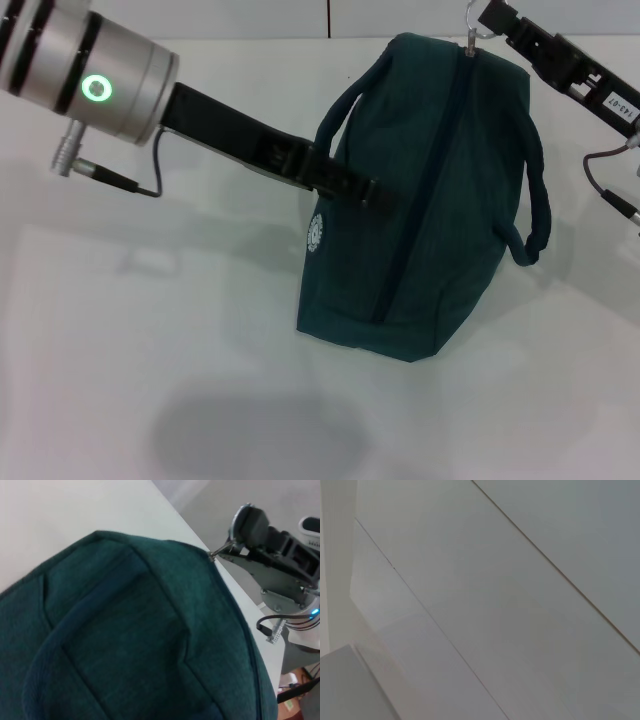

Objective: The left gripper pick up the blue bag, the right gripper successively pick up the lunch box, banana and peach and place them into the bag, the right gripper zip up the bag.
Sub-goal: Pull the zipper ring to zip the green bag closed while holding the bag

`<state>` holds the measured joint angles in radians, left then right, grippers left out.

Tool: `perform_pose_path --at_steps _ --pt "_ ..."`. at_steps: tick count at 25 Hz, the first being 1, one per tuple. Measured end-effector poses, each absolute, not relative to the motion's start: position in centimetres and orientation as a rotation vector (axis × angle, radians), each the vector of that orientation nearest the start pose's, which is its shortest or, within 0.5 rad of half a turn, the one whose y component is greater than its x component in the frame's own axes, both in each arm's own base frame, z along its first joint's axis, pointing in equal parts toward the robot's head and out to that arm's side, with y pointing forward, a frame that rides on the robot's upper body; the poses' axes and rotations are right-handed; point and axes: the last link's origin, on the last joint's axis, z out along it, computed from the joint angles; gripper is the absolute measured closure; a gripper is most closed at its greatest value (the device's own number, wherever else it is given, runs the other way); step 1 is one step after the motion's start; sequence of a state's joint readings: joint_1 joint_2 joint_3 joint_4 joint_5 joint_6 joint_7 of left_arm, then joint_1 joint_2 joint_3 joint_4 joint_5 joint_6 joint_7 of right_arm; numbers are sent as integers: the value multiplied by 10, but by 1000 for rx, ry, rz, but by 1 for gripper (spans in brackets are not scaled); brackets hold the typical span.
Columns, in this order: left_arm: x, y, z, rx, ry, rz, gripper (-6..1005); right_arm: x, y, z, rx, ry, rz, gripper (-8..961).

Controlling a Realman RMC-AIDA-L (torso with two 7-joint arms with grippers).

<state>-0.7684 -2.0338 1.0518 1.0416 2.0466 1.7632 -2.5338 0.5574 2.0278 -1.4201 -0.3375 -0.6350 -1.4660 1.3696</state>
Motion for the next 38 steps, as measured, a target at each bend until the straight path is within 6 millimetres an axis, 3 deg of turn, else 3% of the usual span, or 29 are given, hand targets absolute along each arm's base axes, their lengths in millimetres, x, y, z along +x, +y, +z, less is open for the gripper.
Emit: perform_pose_path --at_steps 10,29,38 --pt "-126 371 17 -2892 -1452 -341 113 204 355 0 -2201 918 1623 946" --pt "-124 369 0 -2930 -1376 -284 165 206 351 0 -2201 919 1633 946" --pt "-126 367 -2 -2939 -1377 -269 500 207 350 0 -2199 922 1634 946"
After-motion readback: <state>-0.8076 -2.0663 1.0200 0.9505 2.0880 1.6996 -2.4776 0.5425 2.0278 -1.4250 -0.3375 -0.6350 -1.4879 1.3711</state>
